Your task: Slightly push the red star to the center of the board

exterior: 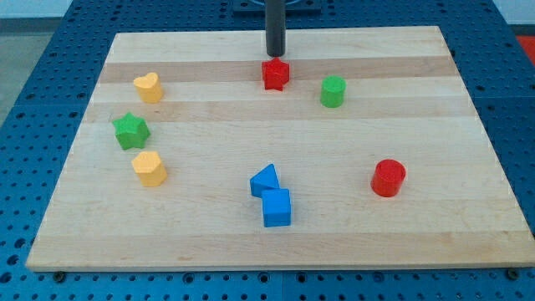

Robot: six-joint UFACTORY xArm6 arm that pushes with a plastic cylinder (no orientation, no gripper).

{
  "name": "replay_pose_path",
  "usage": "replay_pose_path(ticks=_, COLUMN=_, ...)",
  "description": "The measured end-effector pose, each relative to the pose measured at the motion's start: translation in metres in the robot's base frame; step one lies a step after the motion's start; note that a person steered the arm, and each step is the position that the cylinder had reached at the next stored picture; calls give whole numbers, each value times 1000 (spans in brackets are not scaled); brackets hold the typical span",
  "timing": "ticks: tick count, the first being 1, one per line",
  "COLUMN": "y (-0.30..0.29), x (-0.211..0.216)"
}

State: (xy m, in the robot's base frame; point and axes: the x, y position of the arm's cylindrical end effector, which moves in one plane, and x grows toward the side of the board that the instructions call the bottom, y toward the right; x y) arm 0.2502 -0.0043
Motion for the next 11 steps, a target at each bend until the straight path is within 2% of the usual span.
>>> replay_pose_path(ticks=2, y=0, x=4)
replay_pose_path(ticks=8, y=0, x=109)
replay_pose_path(ticks=11, y=4, x=148)
